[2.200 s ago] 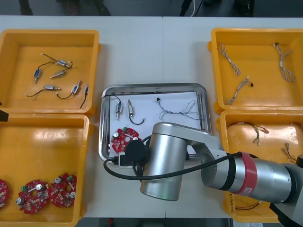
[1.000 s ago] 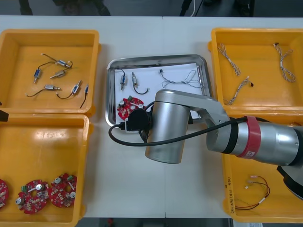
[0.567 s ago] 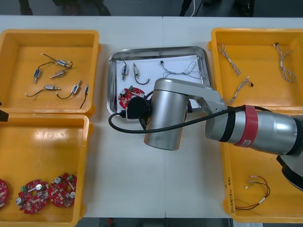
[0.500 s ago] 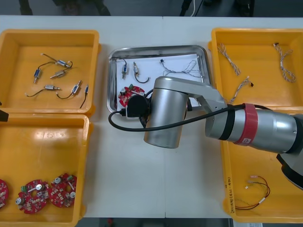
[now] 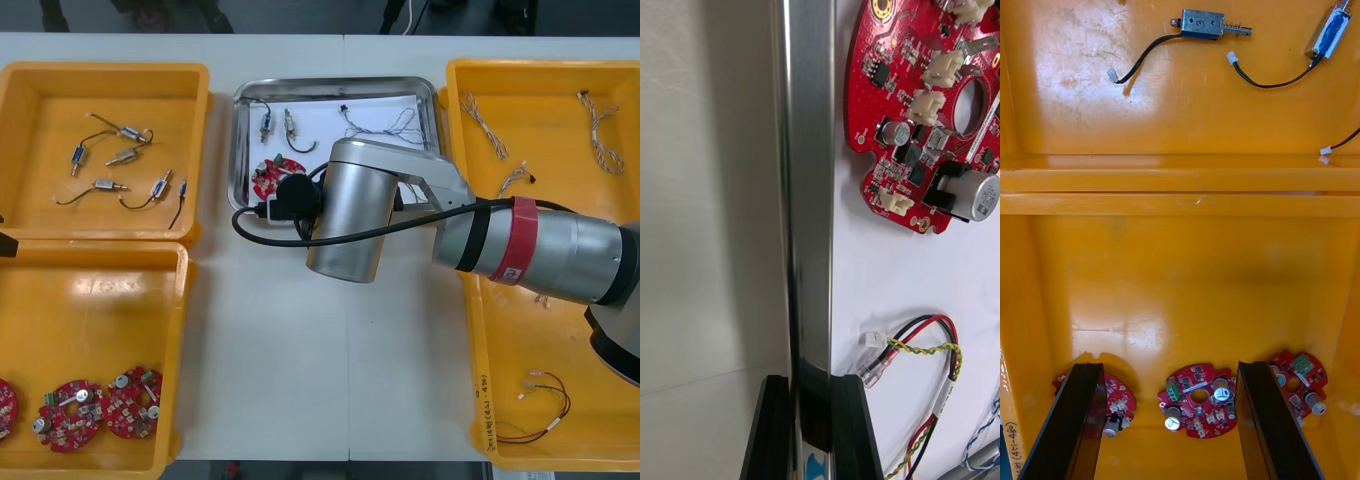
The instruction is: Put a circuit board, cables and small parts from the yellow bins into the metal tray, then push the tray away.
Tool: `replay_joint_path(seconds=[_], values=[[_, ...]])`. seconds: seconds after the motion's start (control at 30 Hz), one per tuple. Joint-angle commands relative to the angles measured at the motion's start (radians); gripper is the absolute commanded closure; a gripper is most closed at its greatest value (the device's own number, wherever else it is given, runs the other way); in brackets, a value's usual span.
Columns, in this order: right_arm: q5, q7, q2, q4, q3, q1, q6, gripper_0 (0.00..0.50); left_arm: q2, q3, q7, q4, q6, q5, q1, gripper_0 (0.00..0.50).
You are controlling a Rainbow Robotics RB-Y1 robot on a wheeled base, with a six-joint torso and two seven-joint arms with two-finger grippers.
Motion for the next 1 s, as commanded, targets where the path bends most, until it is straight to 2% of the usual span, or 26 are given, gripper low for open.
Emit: replay_joint_path(seconds=[0.03,0.23,1.0], values=[[-0.006,-0.031,0.029,0.014,0.010,-0.068,-0.036,0.500,0.045,0.028,-0.045,-0.027,0.006,0.006,0.016,0.000],[-0.006,-0.034,0.032,0.023,0.010,-0.077,-0.087,0.500,0.045,0.028,-0.045,-0.027,0.006,0.006,0.016,0.000],[0.023,-0.025,0.032,0.130,0.010,-0.130,-0.159,0.500,0.045,0.028,-0.045,-0.027,0.006,0.006,0.016,0.000]])
